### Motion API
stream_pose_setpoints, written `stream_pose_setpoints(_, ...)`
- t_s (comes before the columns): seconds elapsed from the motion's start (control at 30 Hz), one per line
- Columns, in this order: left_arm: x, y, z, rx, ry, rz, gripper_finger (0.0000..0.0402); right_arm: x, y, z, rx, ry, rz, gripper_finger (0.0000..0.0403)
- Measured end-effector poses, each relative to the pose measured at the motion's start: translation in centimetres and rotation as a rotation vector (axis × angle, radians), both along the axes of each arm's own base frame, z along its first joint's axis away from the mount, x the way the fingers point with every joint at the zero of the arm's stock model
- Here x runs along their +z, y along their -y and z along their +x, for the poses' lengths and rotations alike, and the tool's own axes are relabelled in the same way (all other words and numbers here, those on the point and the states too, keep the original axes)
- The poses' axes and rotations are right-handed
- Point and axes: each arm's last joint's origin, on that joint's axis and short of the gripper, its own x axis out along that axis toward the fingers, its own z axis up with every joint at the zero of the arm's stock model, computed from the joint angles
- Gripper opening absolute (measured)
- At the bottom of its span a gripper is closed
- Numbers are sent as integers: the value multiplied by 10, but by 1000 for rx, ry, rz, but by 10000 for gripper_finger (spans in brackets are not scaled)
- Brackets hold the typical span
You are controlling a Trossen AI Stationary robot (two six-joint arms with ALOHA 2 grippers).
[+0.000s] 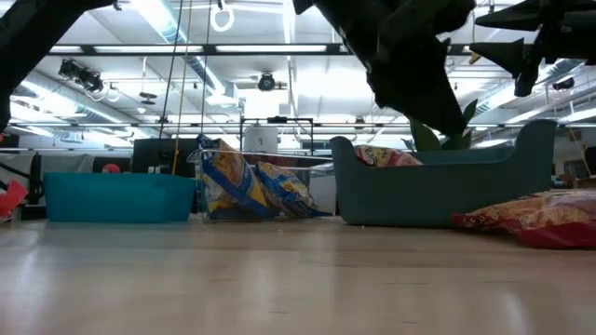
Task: Sort Maruchan noodles
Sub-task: Put the red noodle pack into the green bin
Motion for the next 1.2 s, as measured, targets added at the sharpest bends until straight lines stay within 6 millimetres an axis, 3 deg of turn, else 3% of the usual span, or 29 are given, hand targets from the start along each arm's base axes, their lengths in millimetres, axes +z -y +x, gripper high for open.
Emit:
stream_pose_setpoints(0.17,-24,28,-2,-22,59,22,104,1,0,0,0,8,3,199)
stream_pose_setpoints(0.33,-38,46,-6,90,95,-45,121,1,0,0,-1,7,3,199)
stream_pose_setpoints(0.6,-48,59,-4,149,116,-128,206,1,0,0,-1,7,3,199)
stream_pose_setpoints(0.8,-75,70,-4,185,65,-137,259,1,0,0,0,13,5,199)
stream_pose_setpoints(1.2,-79,71,-1,334,101,-207,246,1,0,0,0,14,6,199)
